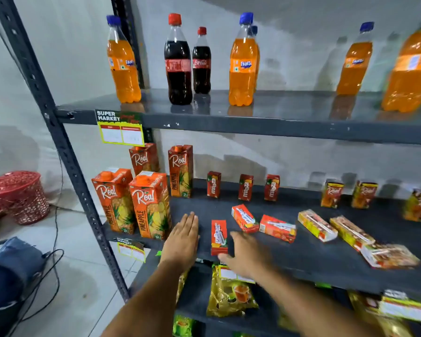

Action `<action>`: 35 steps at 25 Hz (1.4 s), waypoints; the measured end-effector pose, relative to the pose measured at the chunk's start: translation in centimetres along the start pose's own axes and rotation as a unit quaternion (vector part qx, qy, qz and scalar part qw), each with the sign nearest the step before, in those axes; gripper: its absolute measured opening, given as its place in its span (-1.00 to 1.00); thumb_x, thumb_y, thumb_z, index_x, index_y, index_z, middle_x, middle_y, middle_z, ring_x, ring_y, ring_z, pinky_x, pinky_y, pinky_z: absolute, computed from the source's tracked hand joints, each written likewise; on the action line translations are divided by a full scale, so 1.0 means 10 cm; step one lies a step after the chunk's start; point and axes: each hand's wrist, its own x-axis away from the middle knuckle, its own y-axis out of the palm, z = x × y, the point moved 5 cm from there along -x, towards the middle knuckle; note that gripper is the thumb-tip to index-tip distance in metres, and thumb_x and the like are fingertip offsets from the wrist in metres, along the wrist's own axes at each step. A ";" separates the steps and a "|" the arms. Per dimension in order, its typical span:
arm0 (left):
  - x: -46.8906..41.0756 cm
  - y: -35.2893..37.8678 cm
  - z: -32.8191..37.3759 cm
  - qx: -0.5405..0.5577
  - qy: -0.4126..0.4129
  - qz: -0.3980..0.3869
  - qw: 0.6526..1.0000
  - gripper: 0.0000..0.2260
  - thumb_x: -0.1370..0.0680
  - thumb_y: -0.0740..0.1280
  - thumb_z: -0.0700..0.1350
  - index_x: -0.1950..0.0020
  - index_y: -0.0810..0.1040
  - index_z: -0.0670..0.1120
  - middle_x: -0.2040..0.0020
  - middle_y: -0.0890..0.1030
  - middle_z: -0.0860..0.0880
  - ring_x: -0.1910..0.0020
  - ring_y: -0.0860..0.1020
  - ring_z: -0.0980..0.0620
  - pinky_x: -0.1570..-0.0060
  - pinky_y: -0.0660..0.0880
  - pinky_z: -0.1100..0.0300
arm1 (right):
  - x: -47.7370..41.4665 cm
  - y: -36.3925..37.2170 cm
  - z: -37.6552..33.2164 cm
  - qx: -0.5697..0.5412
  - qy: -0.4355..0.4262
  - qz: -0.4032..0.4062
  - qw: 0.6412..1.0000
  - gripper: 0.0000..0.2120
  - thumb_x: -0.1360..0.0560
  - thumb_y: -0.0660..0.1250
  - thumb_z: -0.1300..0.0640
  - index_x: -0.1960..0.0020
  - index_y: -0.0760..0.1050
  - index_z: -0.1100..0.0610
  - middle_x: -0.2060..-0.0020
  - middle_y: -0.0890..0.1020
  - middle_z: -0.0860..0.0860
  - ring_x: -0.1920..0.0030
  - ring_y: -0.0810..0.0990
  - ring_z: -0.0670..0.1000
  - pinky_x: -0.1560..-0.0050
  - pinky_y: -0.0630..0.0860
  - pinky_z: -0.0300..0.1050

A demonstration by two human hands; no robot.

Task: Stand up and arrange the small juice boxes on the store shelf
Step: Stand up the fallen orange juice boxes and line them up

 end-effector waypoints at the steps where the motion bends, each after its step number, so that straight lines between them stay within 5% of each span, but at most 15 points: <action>1: -0.08 0.09 -0.06 -0.006 -0.011 -0.016 1.000 -0.46 -0.60 -0.16 0.04 -0.52 -0.04 -0.22 -0.56 0.01 -0.18 -0.53 -0.02 -0.13 -0.46 0.00 0.06 | -0.06 0.12 0.03 -0.030 0.030 0.005 0.999 -0.40 -0.37 0.33 -0.30 -0.27 0.40 0.04 -0.23 0.56 0.04 -0.20 0.54 0.12 -0.15 0.52 0.08; 5: -0.30 0.38 -0.25 -0.006 -0.034 -0.101 0.994 -0.50 -0.65 -0.01 -0.02 -0.53 -0.04 -0.20 -0.57 0.00 -0.15 -0.53 -0.01 -0.08 -0.46 0.00 0.11 | -0.19 0.45 0.04 -0.013 0.108 0.067 0.992 -0.30 -0.27 0.26 -0.46 -0.19 0.43 0.02 -0.14 0.59 0.01 -0.16 0.53 0.10 -0.13 0.45 0.09; 8: -0.40 0.49 -0.30 -0.030 -0.016 -0.118 0.992 -0.41 -0.59 -0.16 0.13 -0.53 -0.05 -0.18 -0.57 -0.02 -0.12 -0.54 -0.05 -0.05 -0.46 -0.08 0.11 | -0.26 0.52 0.04 -0.001 0.155 0.104 0.982 -0.25 -0.29 0.21 -0.47 -0.26 0.41 0.04 -0.19 0.55 0.02 -0.22 0.47 0.10 -0.17 0.35 0.10; 11: -0.43 0.54 -0.39 -0.035 0.005 -0.101 0.994 -0.25 -0.42 -0.34 0.21 -0.54 -0.05 -0.15 -0.58 -0.04 -0.07 -0.54 -0.09 -0.02 -0.46 -0.13 0.09 | -0.30 0.58 0.05 -0.036 0.176 0.130 0.975 -0.37 -0.31 0.28 -0.33 -0.24 0.46 0.03 -0.11 0.61 0.01 -0.16 0.51 0.12 -0.12 0.36 0.10; 14: -0.42 0.54 -0.37 -0.024 0.019 -0.091 0.995 -0.29 -0.46 -0.32 0.19 -0.53 -0.07 -0.15 -0.58 -0.06 -0.07 -0.53 -0.12 -0.01 -0.44 -0.16 0.10 | -0.38 0.29 0.16 -0.045 0.106 0.186 0.976 -0.48 -0.25 0.36 -0.14 -0.17 0.55 0.01 0.00 0.69 0.00 -0.05 0.62 0.14 -0.04 0.48 0.07; 19: -0.42 0.53 -0.37 -0.014 0.034 -0.106 0.994 -0.30 -0.49 -0.30 0.19 -0.53 -0.08 -0.19 -0.57 -0.07 -0.12 -0.53 -0.13 -0.06 -0.44 -0.19 0.10 | -0.81 -0.31 0.02 0.117 -0.046 -0.009 0.992 -0.33 -0.41 0.37 0.15 -0.47 0.23 -0.02 -0.37 0.49 -0.01 -0.33 0.44 0.10 -0.27 0.39 0.04; 21: -0.41 0.52 -0.38 -0.017 0.034 -0.104 0.994 -0.28 -0.48 -0.32 0.19 -0.53 -0.07 -0.20 -0.57 -0.06 -0.13 -0.53 -0.12 -0.07 -0.45 -0.18 0.08 | -1.00 -0.44 -0.16 0.219 -0.135 -0.053 0.965 -0.34 -0.43 0.36 0.24 -0.46 0.22 -0.03 -0.36 0.49 -0.02 -0.35 0.41 0.10 -0.28 0.36 0.06; 24: -0.39 0.53 -0.38 -0.006 0.027 -0.094 0.995 -0.33 -0.51 -0.25 0.16 -0.53 -0.08 -0.19 -0.57 -0.06 -0.12 -0.53 -0.12 -0.06 -0.46 -0.19 0.07 | -1.10 -0.44 -0.46 0.390 -0.336 -0.023 0.857 -0.60 -0.48 0.34 0.25 -0.29 0.43 0.03 -0.11 0.66 0.01 -0.13 0.56 0.12 -0.01 0.47 0.04; 27: -0.38 0.55 -0.39 -0.001 0.030 -0.092 0.995 -0.29 -0.48 -0.32 0.19 -0.53 -0.07 -0.18 -0.57 -0.06 -0.11 -0.53 -0.12 -0.05 -0.46 -0.18 0.07 | -1.04 -0.32 -0.58 0.457 -0.441 -0.013 0.772 -0.72 -0.47 0.37 0.23 -0.17 0.52 0.05 0.02 0.68 0.00 0.00 0.61 0.10 0.16 0.52 -0.03; 30: -0.39 0.54 -0.39 0.000 0.029 -0.080 0.996 -0.26 -0.46 -0.34 0.20 -0.53 -0.05 -0.18 -0.57 -0.03 -0.12 -0.54 -0.09 -0.06 -0.46 -0.16 0.07 | -1.10 -0.36 -0.54 0.444 -0.448 -0.022 0.776 -0.72 -0.48 0.33 0.25 -0.18 0.52 0.10 -0.02 0.64 0.06 0.01 0.61 0.13 0.17 0.59 0.03; 35: -0.39 0.52 -0.38 0.003 0.021 -0.088 0.996 -0.43 -0.62 -0.11 0.12 -0.53 -0.07 -0.17 -0.58 -0.06 -0.10 -0.53 -0.11 -0.04 -0.45 -0.19 0.09 | -1.22 -0.38 -0.50 0.478 -0.431 -0.043 0.764 -0.71 -0.45 0.36 0.24 -0.15 0.53 0.07 -0.02 0.65 0.02 -0.03 0.60 0.12 0.11 0.58 0.07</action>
